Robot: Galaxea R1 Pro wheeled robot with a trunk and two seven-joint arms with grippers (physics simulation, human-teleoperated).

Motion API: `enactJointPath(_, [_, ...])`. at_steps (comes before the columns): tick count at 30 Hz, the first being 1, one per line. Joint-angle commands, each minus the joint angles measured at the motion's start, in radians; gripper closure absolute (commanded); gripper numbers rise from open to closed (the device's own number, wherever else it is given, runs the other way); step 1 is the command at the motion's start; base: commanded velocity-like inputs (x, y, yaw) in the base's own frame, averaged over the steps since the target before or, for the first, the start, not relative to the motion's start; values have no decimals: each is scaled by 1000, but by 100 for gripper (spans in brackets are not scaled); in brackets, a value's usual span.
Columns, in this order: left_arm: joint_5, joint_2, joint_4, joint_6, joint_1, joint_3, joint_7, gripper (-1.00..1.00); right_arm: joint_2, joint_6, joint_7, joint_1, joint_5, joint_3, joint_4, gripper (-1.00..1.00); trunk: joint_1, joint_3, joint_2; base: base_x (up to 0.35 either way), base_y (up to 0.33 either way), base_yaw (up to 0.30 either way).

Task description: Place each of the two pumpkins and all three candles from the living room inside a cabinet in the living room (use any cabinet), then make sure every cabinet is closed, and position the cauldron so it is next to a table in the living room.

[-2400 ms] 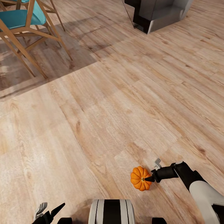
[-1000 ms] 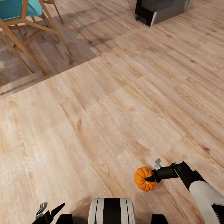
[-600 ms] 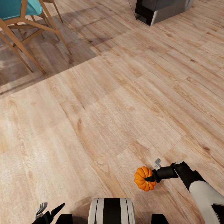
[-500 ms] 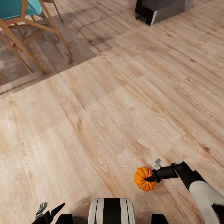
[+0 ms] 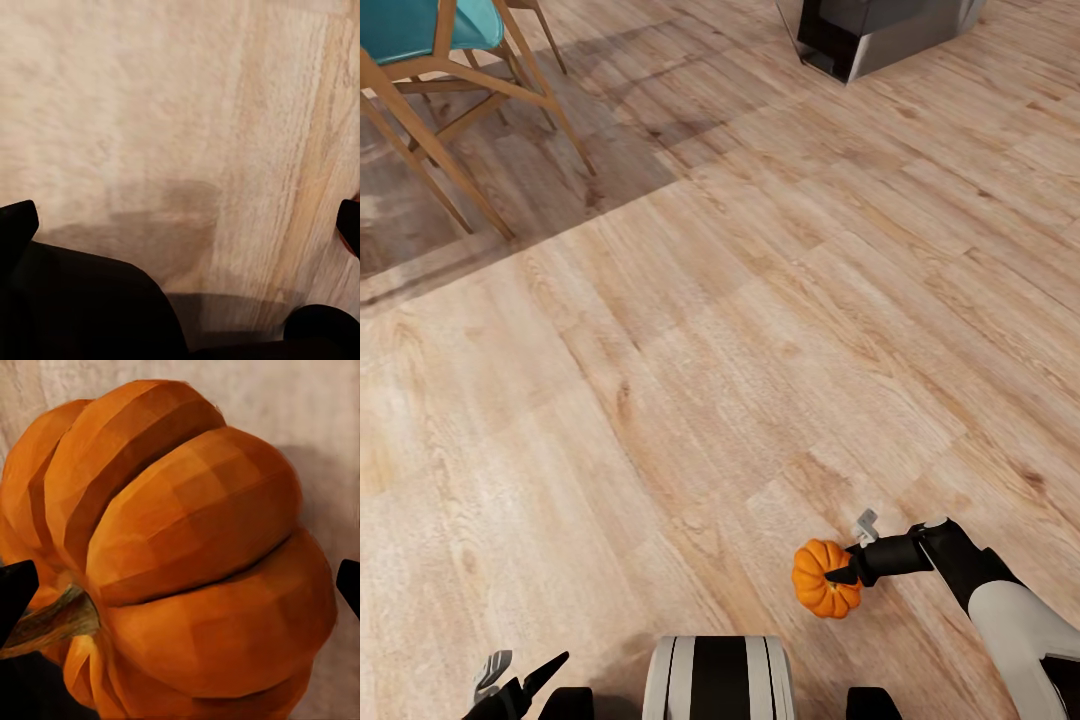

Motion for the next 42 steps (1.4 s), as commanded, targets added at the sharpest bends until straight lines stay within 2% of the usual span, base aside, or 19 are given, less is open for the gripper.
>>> enactJointPath(1, [11, 1, 0, 9, 0, -4, -1, -100, 1, 10, 7, 0, 5, -8, -2, -100, 0, -1, 0, 0, 6, 0])
enactJointPath(18, [12, 1, 0, 9, 0, -4, -4, -100, 0, 11, 7, 0, 5, -9, -2, -100, 0, -1, 0, 0, 0, 0])
enactJointPath(22, [12, 0, 0, 9, 0, -4, -1, -100, 0, 11, 7, 0, 5, -10, -2, -100, 2, -16, -1, 0, 0, 0])
enactJointPath(26, [12, 1, 0, 9, 0, -4, -2, -100, 0, 10, 7, 0, 5, -10, -2, -100, 2, -16, -1, 0, 0, 0])
enactJointPath(32, [12, 0, 0, 9, 0, -4, 2, -100, 0, 9, 7, 0, 5, -10, -2, -100, 4, -39, -3, 0, 0, 0])
enactJointPath(42, [11, 1, 0, 9, 0, -4, -2, -100, 1, 9, 7, 0, 6, -9, -2, -100, 4, -39, -3, 0, 0, 0])
